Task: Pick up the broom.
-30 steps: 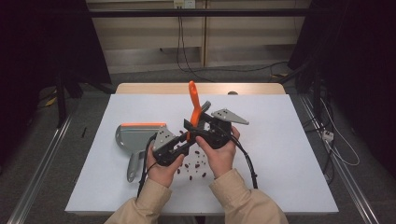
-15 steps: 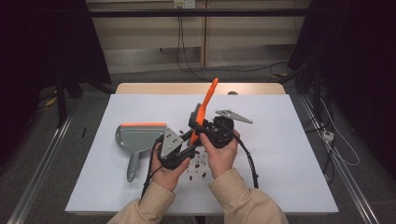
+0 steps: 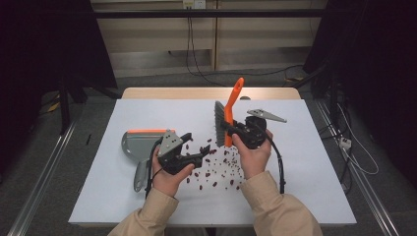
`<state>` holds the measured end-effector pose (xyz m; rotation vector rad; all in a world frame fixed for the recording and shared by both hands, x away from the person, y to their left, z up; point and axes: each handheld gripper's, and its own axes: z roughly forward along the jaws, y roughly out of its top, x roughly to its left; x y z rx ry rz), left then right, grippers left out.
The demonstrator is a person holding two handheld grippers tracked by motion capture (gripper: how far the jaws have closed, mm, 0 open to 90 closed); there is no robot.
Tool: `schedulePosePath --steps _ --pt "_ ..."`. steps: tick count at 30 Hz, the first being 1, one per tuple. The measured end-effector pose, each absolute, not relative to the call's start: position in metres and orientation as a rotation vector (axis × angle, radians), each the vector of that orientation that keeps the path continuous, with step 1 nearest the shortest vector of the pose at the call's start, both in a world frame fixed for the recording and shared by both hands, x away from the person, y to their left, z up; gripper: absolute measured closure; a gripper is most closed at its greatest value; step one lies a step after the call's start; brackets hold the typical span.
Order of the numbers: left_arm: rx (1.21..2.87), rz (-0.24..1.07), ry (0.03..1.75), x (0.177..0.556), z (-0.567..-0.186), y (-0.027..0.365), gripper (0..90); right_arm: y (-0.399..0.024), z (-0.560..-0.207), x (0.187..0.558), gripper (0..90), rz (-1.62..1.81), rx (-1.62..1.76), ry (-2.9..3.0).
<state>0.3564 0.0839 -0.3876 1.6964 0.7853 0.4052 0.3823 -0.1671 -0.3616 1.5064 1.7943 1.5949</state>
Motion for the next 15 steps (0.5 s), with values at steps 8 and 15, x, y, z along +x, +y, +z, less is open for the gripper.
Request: schedulePosePath --steps 8,15 --pt "1.709 0.394 0.767 0.360 -0.387 0.097 14.3 -0.194 -0.362 0.378 69.4 1.527 1.460 1.840" --pt "1.701 0.386 0.754 0.361 -0.382 0.110 7.9 -0.211 -0.362 0.375 69.4 1.462 1.444 1.883"
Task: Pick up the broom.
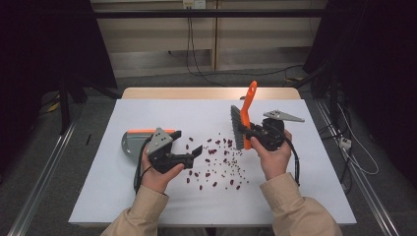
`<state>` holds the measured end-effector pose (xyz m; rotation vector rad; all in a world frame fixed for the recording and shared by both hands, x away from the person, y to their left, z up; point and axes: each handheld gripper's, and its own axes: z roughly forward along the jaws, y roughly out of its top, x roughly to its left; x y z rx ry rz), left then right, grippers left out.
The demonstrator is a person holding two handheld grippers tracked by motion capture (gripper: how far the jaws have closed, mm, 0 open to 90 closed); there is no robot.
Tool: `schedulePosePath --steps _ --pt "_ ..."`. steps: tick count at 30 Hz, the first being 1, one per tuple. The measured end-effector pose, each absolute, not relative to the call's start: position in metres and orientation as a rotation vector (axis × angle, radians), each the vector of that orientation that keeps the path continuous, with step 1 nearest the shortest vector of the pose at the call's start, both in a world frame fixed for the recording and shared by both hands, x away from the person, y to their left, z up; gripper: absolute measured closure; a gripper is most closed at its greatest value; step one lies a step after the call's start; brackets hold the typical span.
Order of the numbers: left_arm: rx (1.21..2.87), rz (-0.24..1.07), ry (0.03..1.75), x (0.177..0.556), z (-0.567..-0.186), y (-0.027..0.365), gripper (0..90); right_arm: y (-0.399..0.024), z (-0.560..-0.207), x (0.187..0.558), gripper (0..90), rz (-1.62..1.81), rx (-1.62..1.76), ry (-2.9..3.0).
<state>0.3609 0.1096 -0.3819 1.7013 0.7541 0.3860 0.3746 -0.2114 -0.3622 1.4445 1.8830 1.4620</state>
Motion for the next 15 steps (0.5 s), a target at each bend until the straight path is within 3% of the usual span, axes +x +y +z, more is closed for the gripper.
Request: schedulePosePath --steps 15 --pt "1.702 0.420 0.792 0.360 -0.381 0.158 5.2 -0.253 -0.366 0.372 69.4 1.268 1.485 1.944"
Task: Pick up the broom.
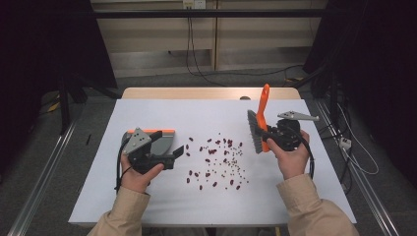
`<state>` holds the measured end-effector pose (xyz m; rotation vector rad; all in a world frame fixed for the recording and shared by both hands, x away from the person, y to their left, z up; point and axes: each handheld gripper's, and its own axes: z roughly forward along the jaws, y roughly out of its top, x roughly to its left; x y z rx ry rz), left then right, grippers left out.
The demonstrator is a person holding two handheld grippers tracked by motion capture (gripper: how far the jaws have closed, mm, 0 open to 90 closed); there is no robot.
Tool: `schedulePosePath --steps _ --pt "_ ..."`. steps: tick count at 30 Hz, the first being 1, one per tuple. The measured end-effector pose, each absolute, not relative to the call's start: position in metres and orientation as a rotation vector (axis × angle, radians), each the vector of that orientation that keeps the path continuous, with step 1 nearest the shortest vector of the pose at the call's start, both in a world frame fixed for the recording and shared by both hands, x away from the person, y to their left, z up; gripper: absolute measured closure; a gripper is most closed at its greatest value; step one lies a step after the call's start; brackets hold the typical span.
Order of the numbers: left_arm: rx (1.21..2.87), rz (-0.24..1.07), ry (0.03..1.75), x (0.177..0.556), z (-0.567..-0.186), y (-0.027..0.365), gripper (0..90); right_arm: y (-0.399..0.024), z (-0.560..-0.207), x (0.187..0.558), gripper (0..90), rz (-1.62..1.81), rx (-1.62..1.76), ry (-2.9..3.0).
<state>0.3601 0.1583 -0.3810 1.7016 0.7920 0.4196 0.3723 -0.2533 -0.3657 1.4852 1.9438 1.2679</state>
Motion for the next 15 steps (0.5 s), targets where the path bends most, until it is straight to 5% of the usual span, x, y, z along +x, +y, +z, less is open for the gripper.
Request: schedulePosePath --steps 15 --pt "1.689 0.450 0.834 0.359 -0.388 0.194 4.7 -0.274 -0.375 0.373 69.3 1.116 1.573 2.081"
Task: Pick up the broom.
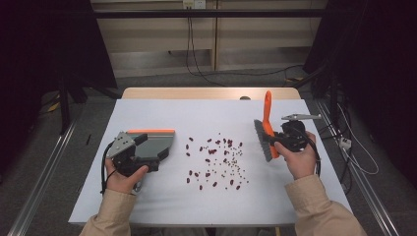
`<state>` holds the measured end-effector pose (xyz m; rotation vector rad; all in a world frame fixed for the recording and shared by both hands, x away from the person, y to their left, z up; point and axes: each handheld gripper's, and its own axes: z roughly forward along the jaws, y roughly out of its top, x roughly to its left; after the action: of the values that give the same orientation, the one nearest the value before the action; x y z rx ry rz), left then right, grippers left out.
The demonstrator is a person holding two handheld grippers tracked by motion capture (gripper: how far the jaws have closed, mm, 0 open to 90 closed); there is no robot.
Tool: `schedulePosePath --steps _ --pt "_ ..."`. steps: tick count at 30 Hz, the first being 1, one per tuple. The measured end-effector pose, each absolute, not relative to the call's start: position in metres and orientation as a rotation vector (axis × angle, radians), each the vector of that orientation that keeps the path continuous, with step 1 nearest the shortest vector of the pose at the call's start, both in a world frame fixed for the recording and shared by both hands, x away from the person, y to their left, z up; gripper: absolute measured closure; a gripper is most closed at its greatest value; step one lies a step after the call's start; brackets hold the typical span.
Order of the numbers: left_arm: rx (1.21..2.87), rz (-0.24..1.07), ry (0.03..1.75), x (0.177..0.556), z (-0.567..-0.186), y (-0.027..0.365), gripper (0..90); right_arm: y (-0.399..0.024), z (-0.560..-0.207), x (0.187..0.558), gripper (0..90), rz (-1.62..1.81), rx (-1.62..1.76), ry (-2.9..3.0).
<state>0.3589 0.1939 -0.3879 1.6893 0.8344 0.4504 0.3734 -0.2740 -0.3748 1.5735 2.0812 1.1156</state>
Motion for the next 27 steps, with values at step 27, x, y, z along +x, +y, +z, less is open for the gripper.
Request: schedulePosePath --steps 27 --pt "1.697 0.428 0.861 0.360 -0.401 0.207 4.7 -0.259 -0.413 0.404 69.4 0.978 1.595 2.085"
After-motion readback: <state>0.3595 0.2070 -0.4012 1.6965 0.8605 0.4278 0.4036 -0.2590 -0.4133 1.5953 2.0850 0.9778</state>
